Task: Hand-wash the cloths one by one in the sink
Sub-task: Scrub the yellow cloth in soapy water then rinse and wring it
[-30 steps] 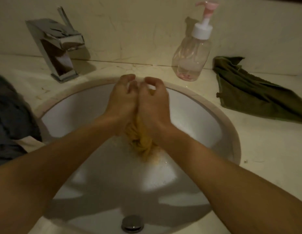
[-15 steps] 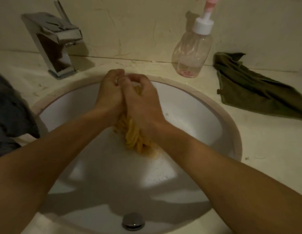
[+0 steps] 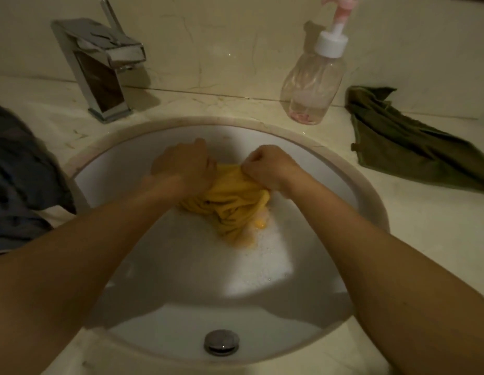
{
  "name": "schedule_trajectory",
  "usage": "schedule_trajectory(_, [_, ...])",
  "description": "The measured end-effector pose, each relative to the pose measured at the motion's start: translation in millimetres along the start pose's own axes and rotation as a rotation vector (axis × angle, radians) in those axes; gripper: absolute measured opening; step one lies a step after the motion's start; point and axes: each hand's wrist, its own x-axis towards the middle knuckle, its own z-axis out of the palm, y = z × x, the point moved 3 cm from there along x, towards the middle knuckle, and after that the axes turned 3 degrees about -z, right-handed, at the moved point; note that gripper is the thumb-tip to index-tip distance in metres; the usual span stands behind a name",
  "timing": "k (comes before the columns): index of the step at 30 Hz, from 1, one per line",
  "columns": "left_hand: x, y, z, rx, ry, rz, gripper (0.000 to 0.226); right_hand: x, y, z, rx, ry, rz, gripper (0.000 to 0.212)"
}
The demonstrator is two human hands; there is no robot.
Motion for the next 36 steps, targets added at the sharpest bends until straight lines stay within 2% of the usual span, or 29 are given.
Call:
schedule_trajectory(2, [0.3, 1.0, -3.8, 0.075, 0.073, 0.096, 0.03, 2.1, 4.1, -1.1, -0.228, 0.049, 0.047, 0.044])
schedule_trajectory(4, [-0.4, 6.9, -5.7, -0.051, 0.091, 0.212, 0.021, 3.5, 0.0, 5.9, -0.376, -0.03, -0.095, 0.036])
schedule_trajectory(5, [-0.2, 9.1, -2.2, -0.092, 0.025, 0.254, 0.019, 1.3, -3.7, 12.0, -0.415, -0.145, -0.207, 0.024])
schedule_trajectory(6, [0.0, 10.6, 5.2, -0.065, -0.119, 0.276, 0.021, -2.2, -6.0, 18.2, -0.435, -0.282, -0.286, 0.018])
schedule_trajectory(8, [0.4, 8.4, 18.5, 0.022, -0.383, 0.283, 0.031, -5.2, -1.0, 23.1, -0.375, -0.524, -0.276, 0.024])
schedule_trajectory(10, [-2.0, 6.4, 23.2, 0.017, -0.519, 0.272, 0.037, -0.8, 13.8, 27.0, -0.283, -0.71, -0.174, 0.081])
schedule_trajectory(11, [-2.8, 6.4, 26.7, -0.005, -0.56, 0.287, 0.039, 3.2, 21.8, 29.7, -0.299, -0.75, -0.139, 0.107])
schedule_trajectory(12, [-3.4, 5.4, 30.2, 0.001, -0.597, 0.288, 0.049, 6.7, 28.7, 32.6, -0.374, -0.734, -0.115, 0.124])
schedule_trajectory(14, [-6.4, 4.1, 36.7, 0.089, -0.609, 0.277, 0.09, 7.9, 32.7, 38.4, -0.513, -0.621, -0.108, 0.133])
schedule_trajectory(15, [-8.7, 4.3, 37.5, 0.154, -0.588, 0.294, 0.104, 6.9, 28.6, 41.6, -0.52, -0.539, -0.139, 0.126])
schedule_trajectory(16, [-8.4, 3.4, 37.4, 0.196, -0.567, 0.331, 0.102, 5.2, 23.3, 43.8, -0.487, -0.452, -0.178, 0.11])
schedule_trajectory(18, [-8.0, 3.3, 30.1, 0.154, -0.543, 0.371, 0.061, 12.4, 21.6, 42.5, -0.195, -0.363, -0.124, 0.06])
schedule_trajectory(19, [-5.8, 2.6, 26.3, 0.111, -0.52, 0.376, 0.049, 13.9, 20.4, 38.6, 0.004, -0.346, -0.063, 0.038])
schedule_trajectory(20, [-3.5, 0.8, 22.1, 0.067, -0.485, 0.351, 0.049, 15.4, 22.2, 35.1, 0.186, -0.326, -0.029, 0.027])
schedule_trajectory(22, [-1.1, 1.9, 14.9, -0.058, -0.421, 0.251, 0.055, 16.8, 21.9, 21.7, 0.298, -0.249, -0.048, 0.027])
schedule_trajectory(25, [3.8, 10.1, 5.3, -0.355, -0.298, 0.128, 0.04, 8.4, 14.1, 4.1, 0.391, -0.203, -0.1, 0.009])
schedule_trajectory(27, [6.0, 12.9, -2.7, -0.492, -0.228, 0.034, 0.034, 6.4, 11.4, -4.1, 0.486, -0.182, -0.073, 0.024])
schedule_trajectory(31, [9.3, 8.5, -6.1, -0.4, -0.124, 0.001, 0.045, 12.5, 14.2, -2.7, 0.493, -0.118, 0.063, 0.042])
schedule_trajectory(34, [4.4, 1.5, -2.1, -0.206, -0.111, 0.044, 0.058, 15.3, 19.7, 1.8, 0.388, -0.115, 0.096, 0.036])
schedule_trajectory(36, [4.3, -4.3, 0.0, -0.112, -0.095, 0.086, 0.046, 19.6, 22.3, 3.9, 0.334, -0.096, 0.076, 0.031])
